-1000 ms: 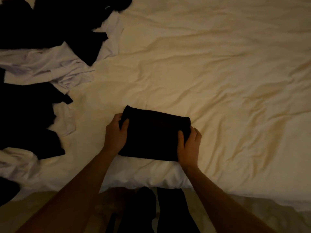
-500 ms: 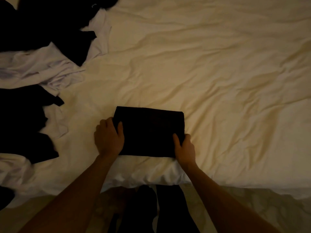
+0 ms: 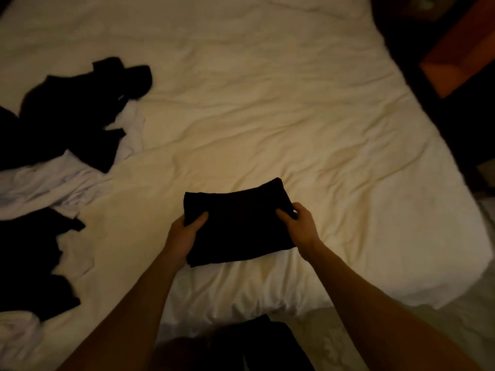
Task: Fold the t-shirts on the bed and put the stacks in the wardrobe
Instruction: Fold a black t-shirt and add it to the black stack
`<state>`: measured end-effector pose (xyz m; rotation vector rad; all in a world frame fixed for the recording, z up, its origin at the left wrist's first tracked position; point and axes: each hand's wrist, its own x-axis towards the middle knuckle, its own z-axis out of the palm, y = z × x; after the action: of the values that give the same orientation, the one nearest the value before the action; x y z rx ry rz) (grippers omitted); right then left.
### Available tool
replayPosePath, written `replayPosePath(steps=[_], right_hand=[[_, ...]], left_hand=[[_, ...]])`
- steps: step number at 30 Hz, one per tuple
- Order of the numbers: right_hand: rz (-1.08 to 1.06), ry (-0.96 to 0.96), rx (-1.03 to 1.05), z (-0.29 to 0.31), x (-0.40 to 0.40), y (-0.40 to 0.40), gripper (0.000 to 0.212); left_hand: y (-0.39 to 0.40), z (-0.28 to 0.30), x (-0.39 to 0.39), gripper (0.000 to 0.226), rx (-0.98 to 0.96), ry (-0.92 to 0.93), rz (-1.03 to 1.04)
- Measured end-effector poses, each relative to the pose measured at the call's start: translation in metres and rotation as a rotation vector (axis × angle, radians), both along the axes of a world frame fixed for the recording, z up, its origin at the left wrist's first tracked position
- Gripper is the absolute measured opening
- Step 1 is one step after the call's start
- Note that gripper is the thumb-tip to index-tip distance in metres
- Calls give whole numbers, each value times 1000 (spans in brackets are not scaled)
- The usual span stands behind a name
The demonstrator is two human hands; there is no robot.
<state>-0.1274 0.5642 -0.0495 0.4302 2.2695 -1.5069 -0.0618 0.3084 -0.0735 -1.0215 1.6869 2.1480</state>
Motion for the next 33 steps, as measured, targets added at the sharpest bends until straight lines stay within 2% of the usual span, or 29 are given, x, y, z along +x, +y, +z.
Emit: replayPosePath(steps=[2, 9, 17, 24, 27, 33], right_hand=[[-34, 50, -8, 30, -15, 25, 20], [-160, 204, -24, 119, -61, 121, 19], [-182, 287, -66, 158, -133, 223, 13], [-172, 296, -57, 152, -222, 330, 18], [-172, 267, -45, 132, -258, 375, 19], [-155, 184, -29, 81, -335, 437, 24]], left_hand=[[25, 29, -23, 29, -24, 57, -25], [112, 107, -102, 39, -64, 203, -118], [214, 140, -186, 45, -146, 255, -153], [319, 133, -275, 43, -169, 229, -154], [362, 121, -309, 35, -159, 194, -158], [423, 81, -381, 33, -167, 93, -174]])
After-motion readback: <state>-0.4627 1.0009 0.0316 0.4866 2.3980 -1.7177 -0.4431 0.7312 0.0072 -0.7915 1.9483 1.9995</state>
